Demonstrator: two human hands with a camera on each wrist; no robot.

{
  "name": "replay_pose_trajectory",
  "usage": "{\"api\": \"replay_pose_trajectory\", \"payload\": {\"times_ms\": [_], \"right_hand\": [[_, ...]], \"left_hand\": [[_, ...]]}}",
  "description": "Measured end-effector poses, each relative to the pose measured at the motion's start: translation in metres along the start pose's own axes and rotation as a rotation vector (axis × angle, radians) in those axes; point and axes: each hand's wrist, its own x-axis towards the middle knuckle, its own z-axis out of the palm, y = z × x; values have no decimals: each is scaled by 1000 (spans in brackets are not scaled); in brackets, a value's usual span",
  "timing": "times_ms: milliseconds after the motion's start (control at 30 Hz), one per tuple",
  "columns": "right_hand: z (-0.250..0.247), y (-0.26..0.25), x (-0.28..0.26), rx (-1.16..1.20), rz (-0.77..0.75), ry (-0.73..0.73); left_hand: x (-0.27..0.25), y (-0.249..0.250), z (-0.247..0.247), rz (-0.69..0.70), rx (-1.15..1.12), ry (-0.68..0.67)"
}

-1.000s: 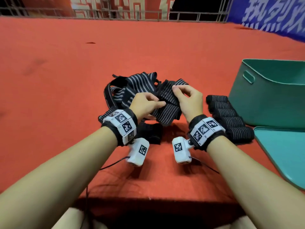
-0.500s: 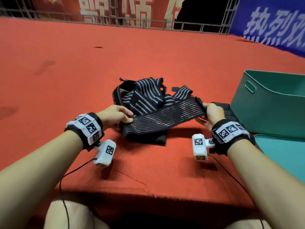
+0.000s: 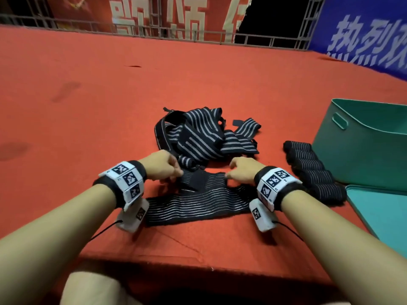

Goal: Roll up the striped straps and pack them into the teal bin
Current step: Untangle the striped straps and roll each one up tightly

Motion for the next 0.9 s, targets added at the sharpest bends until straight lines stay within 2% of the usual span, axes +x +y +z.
{"api": "replay_pose_trajectory", "payload": {"times_ms": [100,167,267,333,367,533,600,667,700,800,833,900], "right_hand": [[7,-1,8,-78,-229,-213],[14,-2,16,-75,-259,-275],[3,13,7,-42,-118,-248],[-7,31,-9,-63,56,-254],[-6,39,-14,-66,77,-247],[12,59,-17,177,77,-175],[12,65,-17,270,73,-162],[11,65,-19,315,80,-154],[11,63,-21,328,92,-159],[7,56,-28,271,141,-204],[5,55,-31,207,164,-218],[3,54,-38,61,201,-216]], "left_hand": [[7,21,12,-31,-117,49],[9,31,24,-83,-50,53],[13,38,40,-108,237,152],[11,43,50,-102,364,226],[10,45,55,-98,395,248],[13,42,67,-75,347,223],[14,43,69,39,379,238],[17,49,71,216,400,248],[18,54,73,283,397,208],[27,63,80,304,410,37],[29,64,82,285,443,32],[29,67,84,276,507,123]]}}
